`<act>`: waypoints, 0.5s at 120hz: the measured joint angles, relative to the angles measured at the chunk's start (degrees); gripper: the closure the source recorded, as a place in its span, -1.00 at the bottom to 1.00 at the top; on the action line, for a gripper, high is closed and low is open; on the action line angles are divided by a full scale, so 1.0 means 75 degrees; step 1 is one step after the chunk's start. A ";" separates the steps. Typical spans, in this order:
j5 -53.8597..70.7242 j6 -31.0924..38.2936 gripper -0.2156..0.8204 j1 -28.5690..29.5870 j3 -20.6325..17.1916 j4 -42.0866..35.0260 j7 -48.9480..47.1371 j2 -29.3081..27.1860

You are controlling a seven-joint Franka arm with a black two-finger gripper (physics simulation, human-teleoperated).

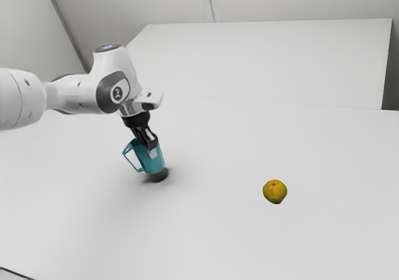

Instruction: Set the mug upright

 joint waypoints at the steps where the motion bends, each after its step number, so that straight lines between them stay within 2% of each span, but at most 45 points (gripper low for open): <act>1: 0.0030 0.0040 0.92 -0.0013 0.0000 -0.0030 -0.0021 -0.0009; 29: 0.0321 0.0985 0.92 -0.0024 0.0000 -0.0558 -0.0509 -0.0141; 60: 0.0747 0.1518 0.92 -0.0327 0.0004 -0.0748 -0.0900 -0.0087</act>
